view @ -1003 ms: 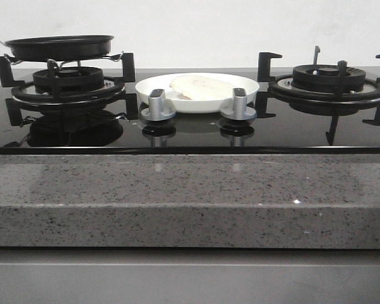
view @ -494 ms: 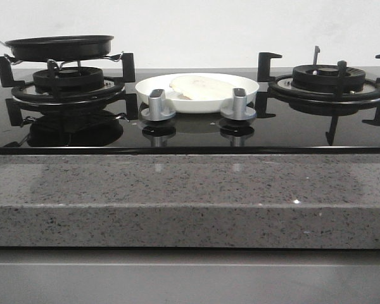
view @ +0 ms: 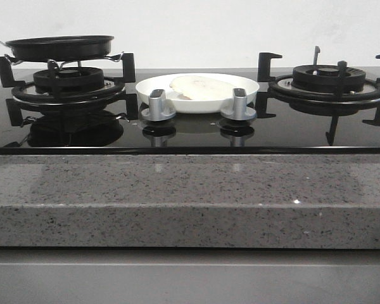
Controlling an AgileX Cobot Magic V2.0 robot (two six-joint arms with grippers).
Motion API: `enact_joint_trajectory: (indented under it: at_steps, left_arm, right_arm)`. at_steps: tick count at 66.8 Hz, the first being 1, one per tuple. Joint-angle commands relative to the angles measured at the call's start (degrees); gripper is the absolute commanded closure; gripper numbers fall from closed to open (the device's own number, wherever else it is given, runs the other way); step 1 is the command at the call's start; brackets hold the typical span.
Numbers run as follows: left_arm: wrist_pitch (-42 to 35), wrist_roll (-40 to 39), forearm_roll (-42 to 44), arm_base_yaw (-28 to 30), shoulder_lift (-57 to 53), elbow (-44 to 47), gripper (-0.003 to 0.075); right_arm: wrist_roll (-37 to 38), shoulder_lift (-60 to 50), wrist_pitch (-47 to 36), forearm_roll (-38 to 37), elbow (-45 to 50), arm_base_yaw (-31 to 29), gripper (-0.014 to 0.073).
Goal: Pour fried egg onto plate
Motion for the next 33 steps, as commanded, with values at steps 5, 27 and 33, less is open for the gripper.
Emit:
enact_joint_trajectory:
  at_steps: [5, 27, 33]
  left_arm:
    - [-4.87, 0.08, 0.0, -0.47, -0.76, 0.27, 0.074]
    - [-4.87, 0.08, 0.0, -0.47, -0.76, 0.27, 0.074]
    - [-4.87, 0.08, 0.0, -0.47, -0.76, 0.27, 0.074]
  right_arm:
    - [1.39, -1.12, -3.96, -1.74, -0.49, -0.37, 0.0662]
    - [1.34, -1.07, -1.73, -2.07, -0.49, -0.37, 0.0662]
    - [1.34, -1.07, -1.73, -2.07, -0.49, -0.37, 0.0662]
